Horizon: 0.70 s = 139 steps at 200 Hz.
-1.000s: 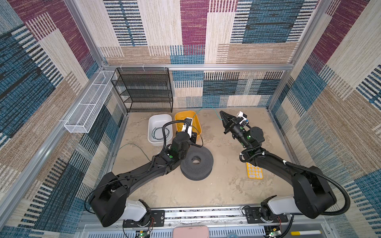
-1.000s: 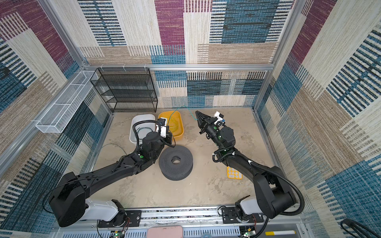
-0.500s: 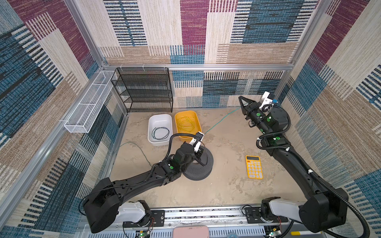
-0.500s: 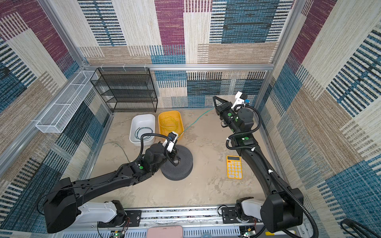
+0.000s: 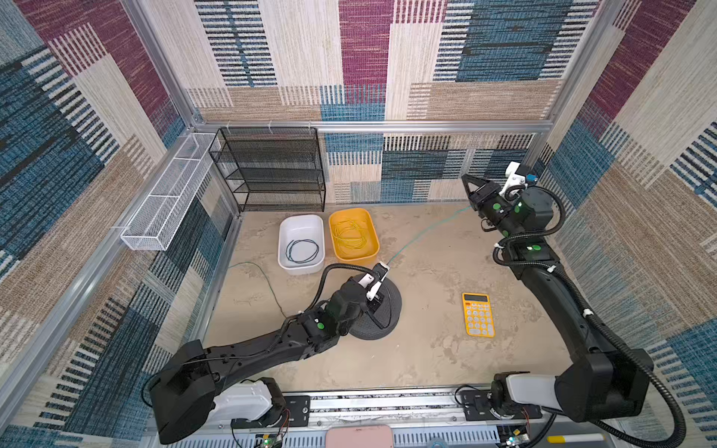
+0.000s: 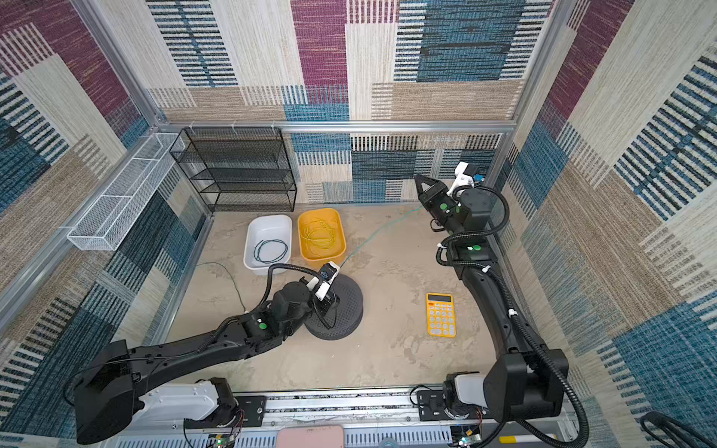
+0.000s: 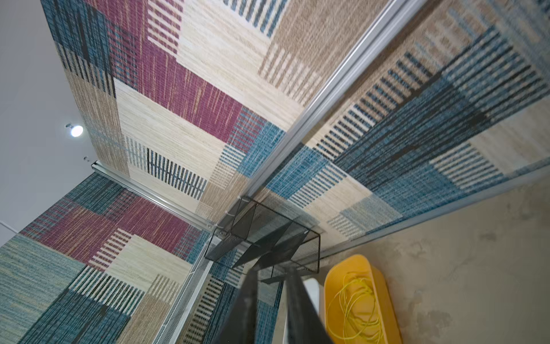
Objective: Wrap the cables
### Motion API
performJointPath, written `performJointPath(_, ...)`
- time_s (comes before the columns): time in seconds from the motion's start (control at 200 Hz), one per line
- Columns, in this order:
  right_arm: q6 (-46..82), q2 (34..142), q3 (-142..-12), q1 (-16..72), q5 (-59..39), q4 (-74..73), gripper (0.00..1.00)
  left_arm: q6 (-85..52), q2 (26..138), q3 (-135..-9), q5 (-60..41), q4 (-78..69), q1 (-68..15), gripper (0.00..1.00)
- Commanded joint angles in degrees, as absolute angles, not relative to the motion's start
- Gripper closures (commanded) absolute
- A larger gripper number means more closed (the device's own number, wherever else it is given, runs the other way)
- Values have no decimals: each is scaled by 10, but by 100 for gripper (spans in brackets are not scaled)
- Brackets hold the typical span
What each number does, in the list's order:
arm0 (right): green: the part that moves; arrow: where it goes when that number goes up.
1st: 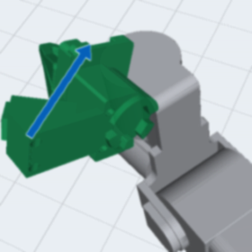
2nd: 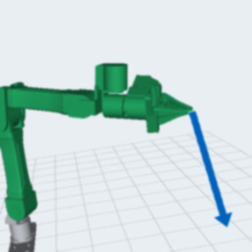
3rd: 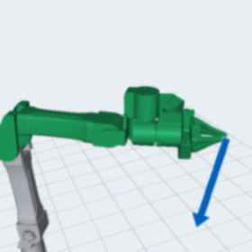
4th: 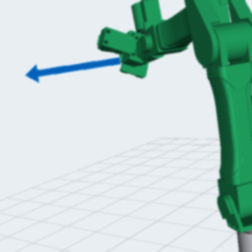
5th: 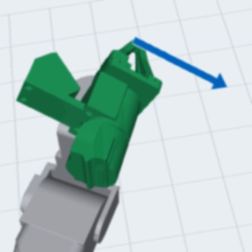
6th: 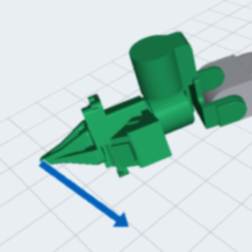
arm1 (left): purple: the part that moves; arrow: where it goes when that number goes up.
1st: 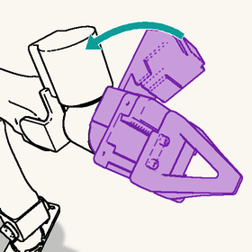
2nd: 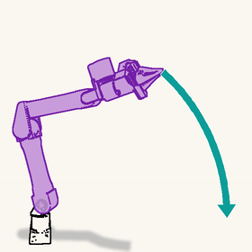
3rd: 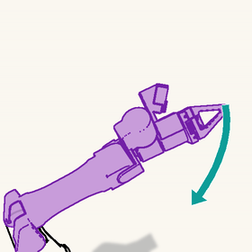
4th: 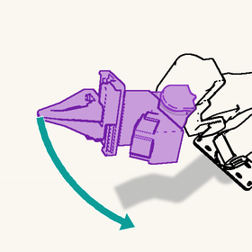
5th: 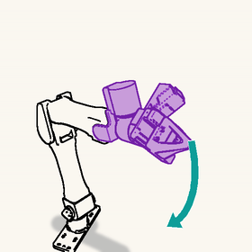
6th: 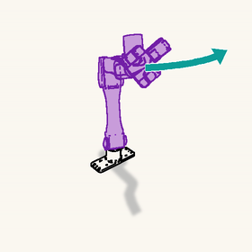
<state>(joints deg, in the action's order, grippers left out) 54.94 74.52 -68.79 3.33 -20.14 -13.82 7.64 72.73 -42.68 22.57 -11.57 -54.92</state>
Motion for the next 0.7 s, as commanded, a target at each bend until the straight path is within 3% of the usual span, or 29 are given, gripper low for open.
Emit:
performJointPath(0.0, 499, 725, -697, 35, -232, -148, 36, 43, 745, -489, 234, -27, -548, 100)
performJointPath(0.125, 459, 679, -683, 35, -218, -96, 17, 3, 786, -572, 224, 39, -543, 100)
performJointPath(0.3, 408, 601, -651, 35, -153, -22, 10, -41, 815, -644, 225, 86, -527, 100)
performJointPath(0.486, 468, 535, -508, 59, -267, -90, 15, -88, 838, -716, 176, 107, -492, 100)
performJointPath(0.691, 422, 508, -345, 170, -274, -193, 28, -150, 874, -835, 84, 136, -452, 100)
